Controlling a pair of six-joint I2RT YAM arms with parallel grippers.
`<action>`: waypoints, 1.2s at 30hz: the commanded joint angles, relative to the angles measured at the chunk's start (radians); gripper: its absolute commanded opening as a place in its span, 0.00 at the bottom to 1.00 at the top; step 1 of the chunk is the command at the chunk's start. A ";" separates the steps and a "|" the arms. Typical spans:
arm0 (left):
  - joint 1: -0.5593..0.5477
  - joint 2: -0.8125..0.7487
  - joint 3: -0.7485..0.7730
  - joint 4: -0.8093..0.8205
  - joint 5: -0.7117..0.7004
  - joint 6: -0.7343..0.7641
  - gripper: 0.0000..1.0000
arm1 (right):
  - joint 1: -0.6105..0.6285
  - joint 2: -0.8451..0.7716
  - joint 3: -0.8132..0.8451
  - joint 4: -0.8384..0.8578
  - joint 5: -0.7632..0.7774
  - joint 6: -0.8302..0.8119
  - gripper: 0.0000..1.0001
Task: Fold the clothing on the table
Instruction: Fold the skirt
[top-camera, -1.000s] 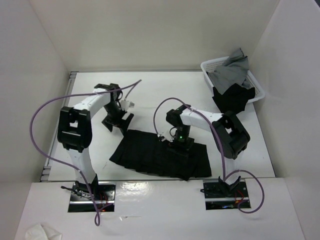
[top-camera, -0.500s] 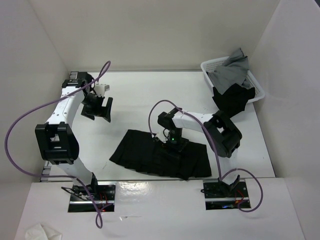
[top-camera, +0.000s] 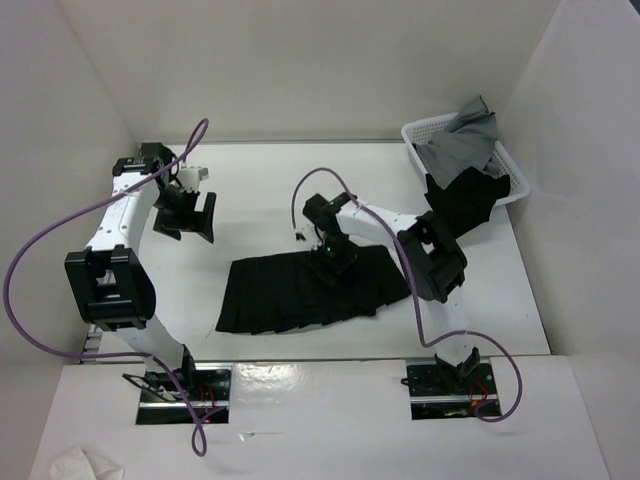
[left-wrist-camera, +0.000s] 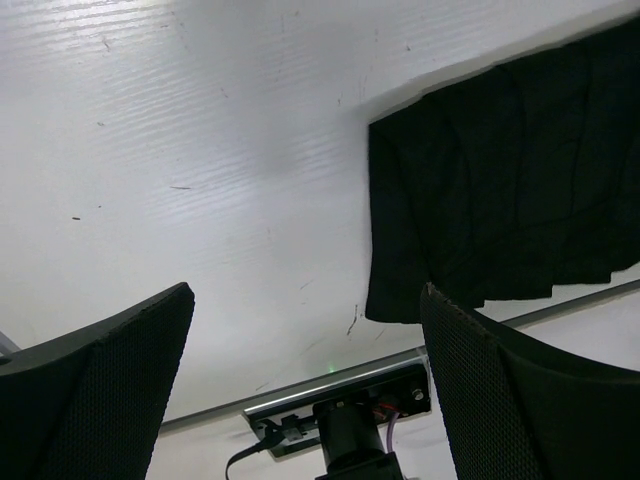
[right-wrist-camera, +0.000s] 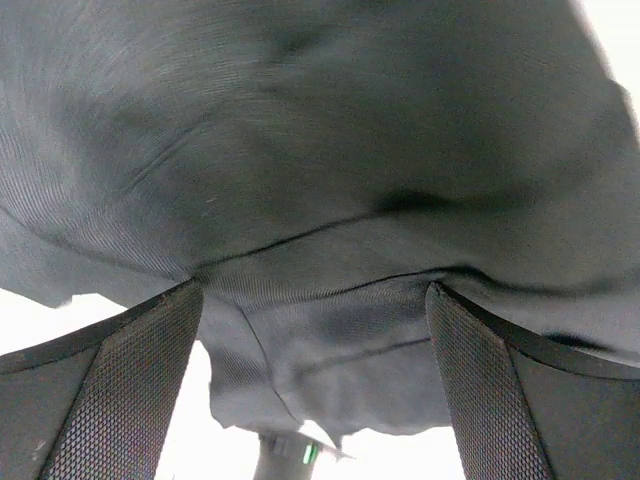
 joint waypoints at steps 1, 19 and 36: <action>0.003 -0.038 0.037 -0.019 0.024 0.023 1.00 | -0.091 0.084 0.087 0.320 0.055 0.011 0.96; 0.012 -0.029 0.046 -0.019 0.055 0.023 1.00 | -0.208 0.311 0.471 0.246 0.127 0.198 0.97; 0.012 -0.011 0.035 0.001 0.150 -0.027 1.00 | -0.217 0.275 0.601 0.199 0.018 0.325 0.99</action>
